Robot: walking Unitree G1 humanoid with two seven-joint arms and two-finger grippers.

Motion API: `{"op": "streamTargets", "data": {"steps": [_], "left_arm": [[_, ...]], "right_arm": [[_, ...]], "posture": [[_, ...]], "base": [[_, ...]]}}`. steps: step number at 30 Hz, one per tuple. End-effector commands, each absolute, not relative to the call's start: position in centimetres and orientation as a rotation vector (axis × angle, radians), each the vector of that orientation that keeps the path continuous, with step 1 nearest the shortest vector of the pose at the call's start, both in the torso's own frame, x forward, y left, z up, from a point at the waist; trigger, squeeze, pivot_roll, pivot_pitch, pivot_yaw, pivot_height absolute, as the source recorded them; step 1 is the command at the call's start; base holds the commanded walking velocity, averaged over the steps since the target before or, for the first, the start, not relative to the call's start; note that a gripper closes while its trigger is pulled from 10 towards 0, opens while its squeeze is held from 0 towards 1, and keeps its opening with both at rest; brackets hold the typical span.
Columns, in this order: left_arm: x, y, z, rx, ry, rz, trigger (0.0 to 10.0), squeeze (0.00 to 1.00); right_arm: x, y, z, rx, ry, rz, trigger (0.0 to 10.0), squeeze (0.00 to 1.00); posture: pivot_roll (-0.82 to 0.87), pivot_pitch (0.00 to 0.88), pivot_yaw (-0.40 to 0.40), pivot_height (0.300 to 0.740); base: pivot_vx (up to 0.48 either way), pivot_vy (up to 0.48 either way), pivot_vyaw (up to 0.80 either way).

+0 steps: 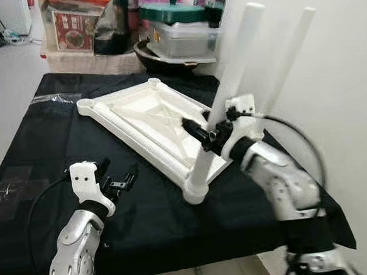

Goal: Building children table

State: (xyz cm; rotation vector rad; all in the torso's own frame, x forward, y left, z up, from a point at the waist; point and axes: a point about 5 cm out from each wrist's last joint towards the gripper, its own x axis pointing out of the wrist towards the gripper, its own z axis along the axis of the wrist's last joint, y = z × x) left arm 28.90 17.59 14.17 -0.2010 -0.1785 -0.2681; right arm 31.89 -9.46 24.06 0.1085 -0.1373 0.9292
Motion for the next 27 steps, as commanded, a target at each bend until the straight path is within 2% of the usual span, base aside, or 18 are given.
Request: {"op": "streamTargets", "data": {"steps": [1,5,6,9,10,11,12,13,14,16,18,19,20,21,22,25,26,27], "left_arm": [[29.1,17.0,14.3,-0.214,-0.184,-0.287,10.0,0.00],[29.1,17.1,14.2,-0.217,-0.184,-0.287,10.0,0.00],[29.1,17.1,14.2,-0.217,-0.185,-0.287,10.0,0.00],[29.2,17.0,14.2,-0.218,-0.185,-0.285,10.0,0.00],[29.2,17.0,14.2,-0.218,-0.186,-0.285,10.0,0.00],[29.2,17.0,14.2,-0.218,-0.186,-0.285,10.0,0.00],[29.1,17.0,14.2,-0.218,-0.186,-0.283,10.0,0.00],[29.1,17.0,14.2,-0.218,-0.187,-0.281,10.0,0.00],[29.1,17.0,14.2,-0.219,-0.187,-0.280,10.0,0.00],[29.1,17.0,14.2,-0.219,-0.187,-0.280,10.0,0.00],[29.0,17.1,14.2,-0.223,-0.189,-0.280,10.0,0.00],[29.0,17.1,14.2,-0.223,-0.189,-0.280,10.0,0.00],[29.0,17.1,14.2,-0.226,-0.190,-0.281,10.0,0.00],[29.0,17.1,14.2,-0.226,-0.190,-0.281,10.0,0.00],[28.9,17.1,14.3,-0.229,-0.191,-0.283,10.0,0.00],[28.9,17.1,14.3,-0.230,-0.191,-0.285,10.0,0.00],[28.9,17.1,14.3,-0.231,-0.190,-0.287,10.0,0.00],[28.9,17.1,14.3,-0.231,-0.190,-0.287,10.0,0.00]], "right_arm": [[30.4,-7.9,23.9,0.054,-0.154,1.153,10.0,0.00],[29.7,-6.2,21.9,-0.005,-0.098,1.350,10.0,0.00],[30.0,-5.4,21.3,-0.014,-0.077,1.348,8.6,0.00],[30.7,-4.5,20.8,-0.018,-0.044,1.310,8.0,0.00],[31.0,-4.3,20.6,-0.016,-0.031,1.290,5.8,0.00],[31.0,-4.3,20.6,-0.016,-0.031,1.290,5.8,0.00],[31.7,-4.1,20.6,-0.003,-0.028,1.232,4.4,0.00],[32.6,-4.1,20.6,0.018,-0.020,1.144,0.0,0.00],[33.8,-4.6,20.2,0.029,0.019,0.985,0.0,0.00],[33.8,-4.6,20.2,0.029,0.019,0.985,0.0,0.00],[36.1,-7.1,18.8,0.048,0.132,0.599,0.0,0.00],[36.1,-7.1,18.8,0.048,0.132,0.599,0.0,0.00],[36.8,-8.9,17.8,0.069,0.198,0.385,0.0,0.00],[36.8,-8.9,17.8,0.069,0.198,0.385,0.0,0.00],[36.6,-11.3,16.4,0.110,0.261,0.153,0.0,0.00],[35.9,-12.9,15.2,0.131,0.310,-0.010,0.0,0.00],[35.0,-12.9,14.8,0.140,0.327,-0.019,1.4,0.00],[35.0,-12.9,14.8,0.140,0.327,-0.019,1.4,0.00]], "posture": [[0.14,0.000,-0.213,0.740],[0.16,0.000,-0.224,0.740],[0.16,0.000,-0.224,0.740],[0.16,0.000,-0.232,0.740],[0.17,0.000,-0.238,0.740],[0.17,0.000,-0.238,0.740],[0.17,0.000,-0.238,0.740],[0.17,0.000,-0.235,0.740],[0.16,0.000,-0.233,0.740],[0.16,0.000,-0.233,0.740],[0.15,0.000,-0.228,0.740],[0.15,0.000,-0.228,0.740],[0.15,0.000,-0.224,0.740],[0.15,0.000,-0.224,0.740],[0.14,0.000,-0.217,0.740],[0.14,0.000,-0.212,0.740],[0.13,0.000,-0.205,0.740],[0.13,0.000,-0.205,0.740]], "base": [[0.000,0.000,0.00],[0.000,0.000,0.00],[0.000,0.000,0.00],[0.000,0.000,0.00],[0.000,0.000,0.00],[0.000,0.000,0.00],[0.000,0.000,0.00],[0.000,0.000,0.00],[0.000,0.000,0.00],[0.000,0.000,0.00],[0.000,0.000,0.00],[0.000,0.000,0.00],[0.000,0.000,0.00],[0.000,0.000,0.00],[0.000,0.000,0.00],[0.000,0.000,0.00],[0.000,0.000,0.00],[0.000,0.000,0.00]]}}
